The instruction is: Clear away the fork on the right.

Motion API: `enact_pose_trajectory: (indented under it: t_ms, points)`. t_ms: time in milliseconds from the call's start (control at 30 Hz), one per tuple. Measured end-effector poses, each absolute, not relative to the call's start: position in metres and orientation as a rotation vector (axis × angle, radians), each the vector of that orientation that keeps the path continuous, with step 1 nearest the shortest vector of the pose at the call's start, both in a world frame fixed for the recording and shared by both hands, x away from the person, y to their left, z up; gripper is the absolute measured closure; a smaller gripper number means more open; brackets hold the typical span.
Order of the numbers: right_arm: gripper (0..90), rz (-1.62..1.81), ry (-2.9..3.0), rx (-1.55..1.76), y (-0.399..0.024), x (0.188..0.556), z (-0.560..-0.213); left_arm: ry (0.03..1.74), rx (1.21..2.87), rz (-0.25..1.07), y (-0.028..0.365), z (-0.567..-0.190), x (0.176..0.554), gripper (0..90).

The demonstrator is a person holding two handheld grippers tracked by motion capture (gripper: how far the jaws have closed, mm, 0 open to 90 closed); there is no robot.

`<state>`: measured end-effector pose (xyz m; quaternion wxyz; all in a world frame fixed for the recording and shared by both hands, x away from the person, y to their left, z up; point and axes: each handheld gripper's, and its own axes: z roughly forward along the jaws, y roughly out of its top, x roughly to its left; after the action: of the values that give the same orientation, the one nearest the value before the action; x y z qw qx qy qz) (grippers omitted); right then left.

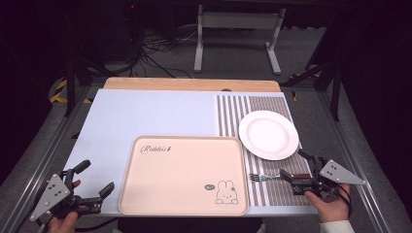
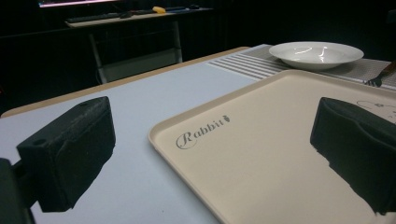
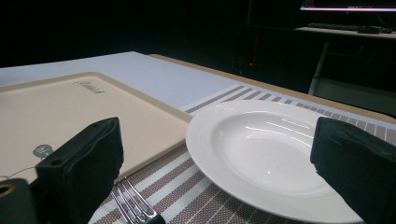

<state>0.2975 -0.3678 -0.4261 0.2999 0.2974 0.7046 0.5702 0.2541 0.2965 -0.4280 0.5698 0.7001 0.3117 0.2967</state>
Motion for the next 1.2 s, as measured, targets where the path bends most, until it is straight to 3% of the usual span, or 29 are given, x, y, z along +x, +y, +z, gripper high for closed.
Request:
enact_pose_trajectory:
  t_ms: [633,1200]
  points:
    - [3.4,1.507,1.895,0.796,-0.365,0.299,-0.426,0.749,1.637,0.684,0.298,-0.429,0.255,0.8]
    - [4.2,1.402,2.011,0.804,-0.354,0.326,-0.388,0.755,1.644,0.689,0.297,-0.429,0.256,0.8]
